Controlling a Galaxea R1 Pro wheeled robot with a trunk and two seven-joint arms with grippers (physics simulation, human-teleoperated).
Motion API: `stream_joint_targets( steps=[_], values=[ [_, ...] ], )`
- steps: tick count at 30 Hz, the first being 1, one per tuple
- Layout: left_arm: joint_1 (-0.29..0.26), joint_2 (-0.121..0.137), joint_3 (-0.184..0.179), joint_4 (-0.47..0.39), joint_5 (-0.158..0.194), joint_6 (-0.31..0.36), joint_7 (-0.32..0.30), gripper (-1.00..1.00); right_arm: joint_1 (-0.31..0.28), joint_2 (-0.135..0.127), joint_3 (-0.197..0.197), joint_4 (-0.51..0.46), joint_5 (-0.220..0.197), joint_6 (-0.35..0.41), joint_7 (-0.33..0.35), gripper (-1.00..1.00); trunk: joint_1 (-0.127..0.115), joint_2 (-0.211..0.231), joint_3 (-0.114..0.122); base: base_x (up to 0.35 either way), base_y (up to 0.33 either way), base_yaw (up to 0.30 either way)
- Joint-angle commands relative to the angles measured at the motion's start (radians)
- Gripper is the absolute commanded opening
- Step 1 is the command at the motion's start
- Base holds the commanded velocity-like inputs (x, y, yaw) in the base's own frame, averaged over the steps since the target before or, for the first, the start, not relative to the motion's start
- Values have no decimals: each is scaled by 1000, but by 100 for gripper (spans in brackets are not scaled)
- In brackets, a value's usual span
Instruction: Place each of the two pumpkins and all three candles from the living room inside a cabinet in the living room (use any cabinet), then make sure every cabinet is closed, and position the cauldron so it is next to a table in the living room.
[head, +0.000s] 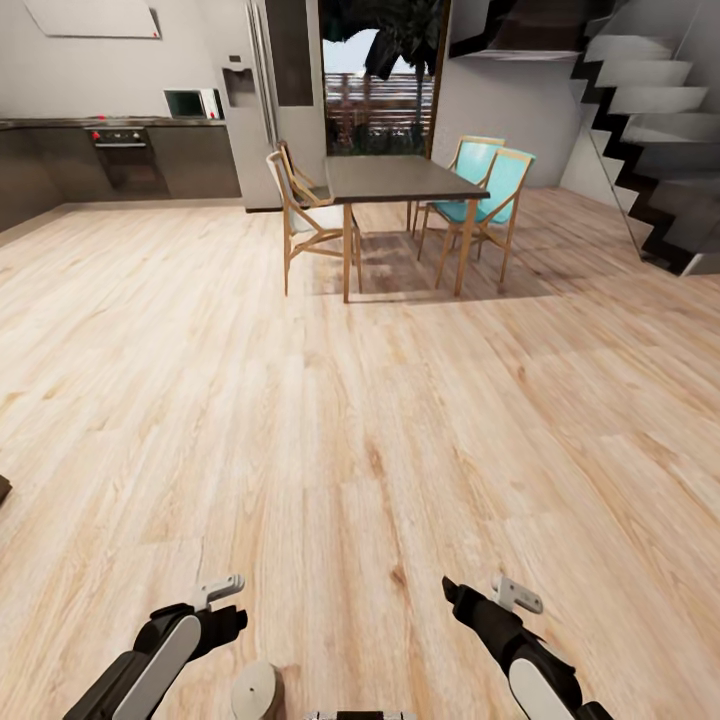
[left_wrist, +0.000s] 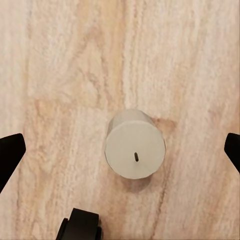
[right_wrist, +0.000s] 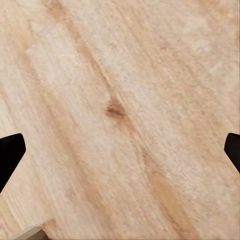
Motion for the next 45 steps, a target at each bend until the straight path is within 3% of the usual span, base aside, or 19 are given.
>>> stream_joint_targets(
  steps=[1,6,13,26,32,35,37,38,41,45],
  values=[
    [-1,1,-3,-2,10,0,10,100,-1,-1,2,-1,-5,1,-8,100,4,-8,-4,0,0,0],
    [-2,1,-3,-2,10,1,8,100,-1,-1,1,18,-3,-1,-3,100,23,-43,-20,0,0,0],
    [-2,4,-2,-2,9,2,-51,100,-1,1,3,36,2,-5,-1,100,50,-92,-42,0,0,0],
    [-5,9,0,-2,9,11,-60,100,-1,1,3,36,2,-4,-1,100,100,-183,-82,0,0,0],
    [-11,14,2,-1,10,15,-62,100,-1,0,4,-48,0,17,-8,100,123,-225,-101,0,0,0],
    [-12,15,3,-1,10,22,-62,100,-1,-3,-2,-132,-9,116,-24,100,131,-239,-111,0,0,0],
    [-13,14,4,-1,10,29,-61,100,-1,4,-26,-160,-12,270,-75,100,132,-239,-119,0,0,0],
    [-13,14,4,-1,10,30,-61,100,-1,6,-39,-164,-13,308,-93,100,132,-240,-123,0,0,0],
    [-14,14,3,-1,10,32,-61,100,-16,31,-146,-176,-15,449,-194,100,133,-240,-134,0,0,0],
    [-15,15,5,-1,10,40,-62,100,-43,50,-195,-174,-16,519,-252,100,135,-241,-150,0,0,0]
  ],
)
